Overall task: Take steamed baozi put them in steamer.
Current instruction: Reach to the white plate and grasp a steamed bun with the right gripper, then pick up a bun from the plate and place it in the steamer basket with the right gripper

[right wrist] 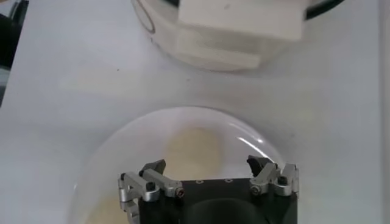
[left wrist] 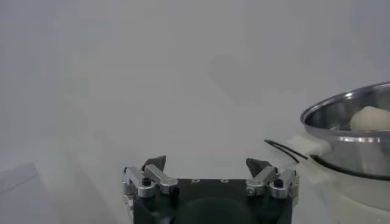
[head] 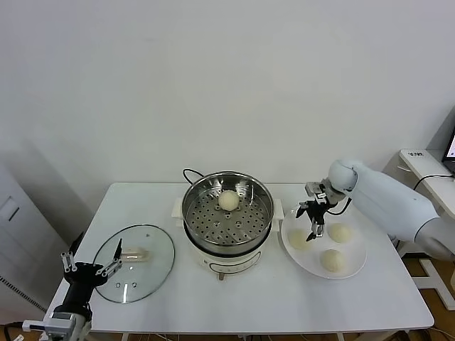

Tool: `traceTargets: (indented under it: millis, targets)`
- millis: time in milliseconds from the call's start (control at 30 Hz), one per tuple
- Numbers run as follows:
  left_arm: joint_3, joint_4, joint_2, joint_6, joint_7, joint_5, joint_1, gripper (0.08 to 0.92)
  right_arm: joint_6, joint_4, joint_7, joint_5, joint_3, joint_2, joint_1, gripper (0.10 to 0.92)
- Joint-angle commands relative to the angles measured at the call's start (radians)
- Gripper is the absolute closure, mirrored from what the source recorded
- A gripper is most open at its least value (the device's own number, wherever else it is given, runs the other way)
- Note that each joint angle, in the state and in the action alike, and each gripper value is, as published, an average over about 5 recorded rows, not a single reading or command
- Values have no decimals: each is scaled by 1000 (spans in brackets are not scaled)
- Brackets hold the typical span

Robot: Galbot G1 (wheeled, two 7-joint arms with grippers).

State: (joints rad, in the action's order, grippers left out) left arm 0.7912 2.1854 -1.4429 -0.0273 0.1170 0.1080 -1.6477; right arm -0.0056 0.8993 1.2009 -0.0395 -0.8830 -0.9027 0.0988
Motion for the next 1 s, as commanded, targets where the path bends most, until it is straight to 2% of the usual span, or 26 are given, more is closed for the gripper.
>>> traceTargets:
  millis: [33, 300, 667, 833, 1000]
  targets:
    - [1, -1, 1, 1, 0, 0, -1, 177, -6, 3, -9, 33, 25, 6, -58, 204]
    - [2, -5, 8, 0, 0, 0, -2, 177, 9, -30, -33, 75, 46, -17, -73, 273]
    - [1, -3, 15, -1, 0, 0, -1, 177, 16, -42, -41, 56, 55, -26, -48, 545]
    - [3, 3, 14, -2, 0, -1, -2, 177, 13, -5, -29, -42, -33, 3, 55, 670]
    - [4, 7, 14, -3, -1, -2, 2, 177, 7, 28, -3, -253, -225, 30, 312, 693]
